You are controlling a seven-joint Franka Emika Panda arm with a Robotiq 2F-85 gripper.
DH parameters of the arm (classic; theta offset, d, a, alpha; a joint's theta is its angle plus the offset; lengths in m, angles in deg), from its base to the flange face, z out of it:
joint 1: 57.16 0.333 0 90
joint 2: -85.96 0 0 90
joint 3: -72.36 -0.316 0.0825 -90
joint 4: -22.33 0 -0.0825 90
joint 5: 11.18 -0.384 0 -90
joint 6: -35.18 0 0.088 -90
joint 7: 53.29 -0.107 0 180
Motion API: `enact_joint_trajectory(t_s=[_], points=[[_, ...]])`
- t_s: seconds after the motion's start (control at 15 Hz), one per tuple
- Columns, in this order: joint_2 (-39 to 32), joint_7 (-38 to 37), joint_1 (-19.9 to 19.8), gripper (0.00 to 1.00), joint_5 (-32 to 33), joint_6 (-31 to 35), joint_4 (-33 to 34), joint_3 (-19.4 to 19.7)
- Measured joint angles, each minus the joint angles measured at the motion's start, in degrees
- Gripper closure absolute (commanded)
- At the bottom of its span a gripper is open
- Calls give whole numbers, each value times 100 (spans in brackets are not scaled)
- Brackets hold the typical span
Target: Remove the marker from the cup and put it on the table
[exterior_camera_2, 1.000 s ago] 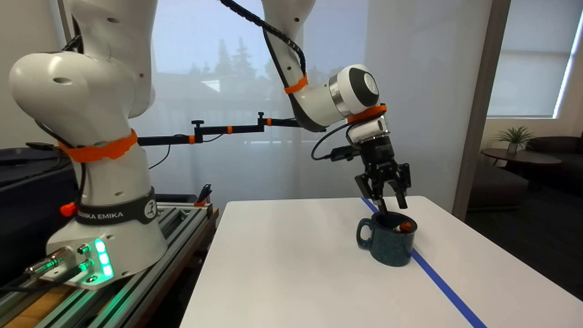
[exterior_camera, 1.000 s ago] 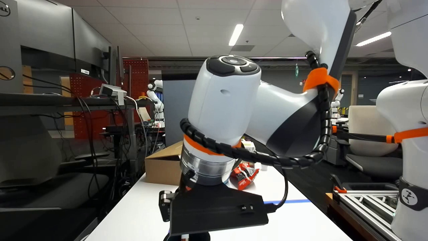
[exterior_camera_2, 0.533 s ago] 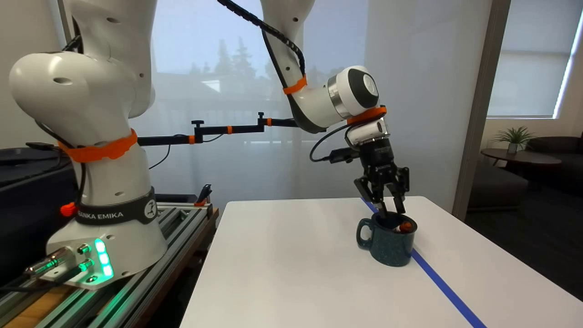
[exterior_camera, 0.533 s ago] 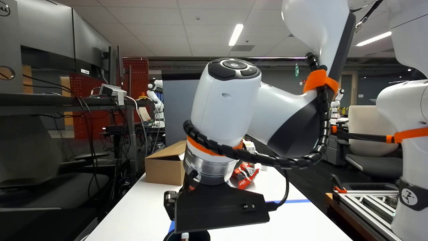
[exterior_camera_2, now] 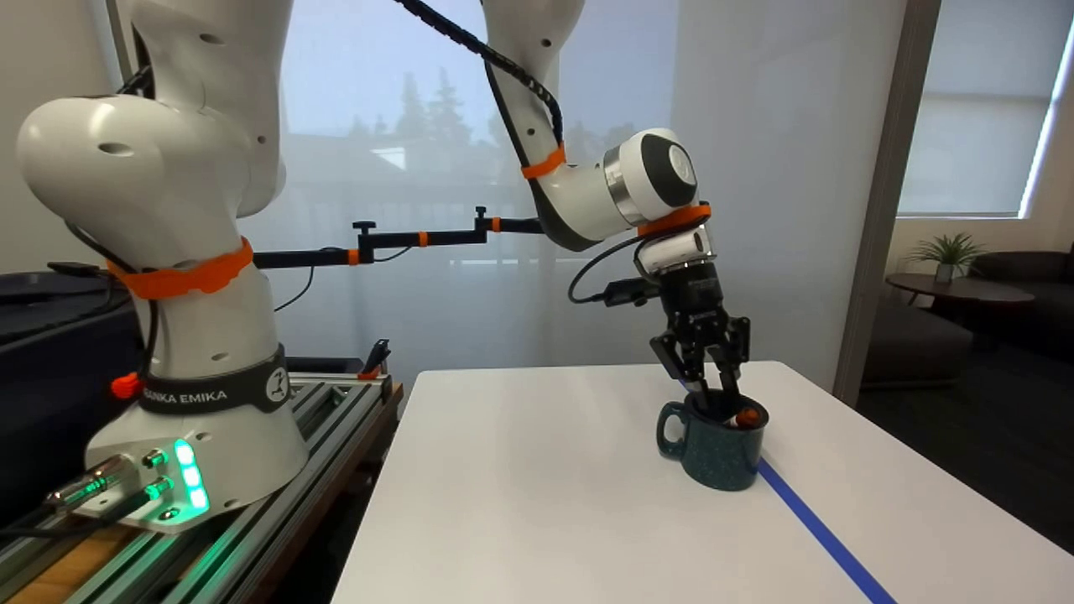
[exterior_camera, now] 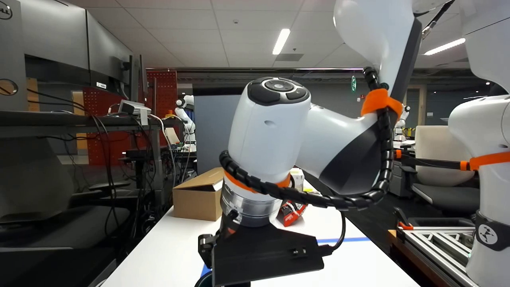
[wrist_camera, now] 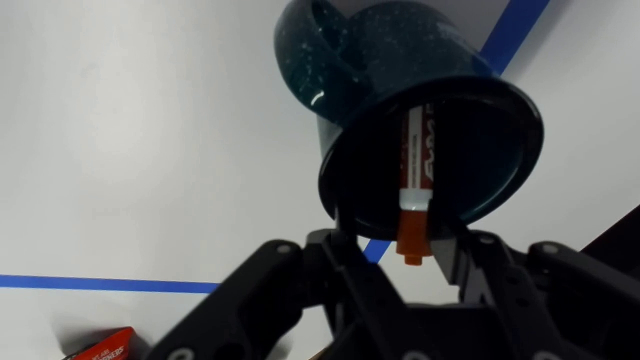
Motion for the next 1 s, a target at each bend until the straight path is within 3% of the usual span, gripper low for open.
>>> enact_joint_trajectory(t_s=[0.07, 0.27, 0.4, 0.67, 1.0], points=[[-17, 2, 2, 54, 0, 0, 7, 0], [-68, 16, 3, 64, 0, 0, 40, 4], [-118, 23, 3, 65, 0, 1, 72, 17], [-240, 92, 3, 57, 0, 9, 182, 49], [-413, 177, 34, 60, 0, 12, 402, 51]])
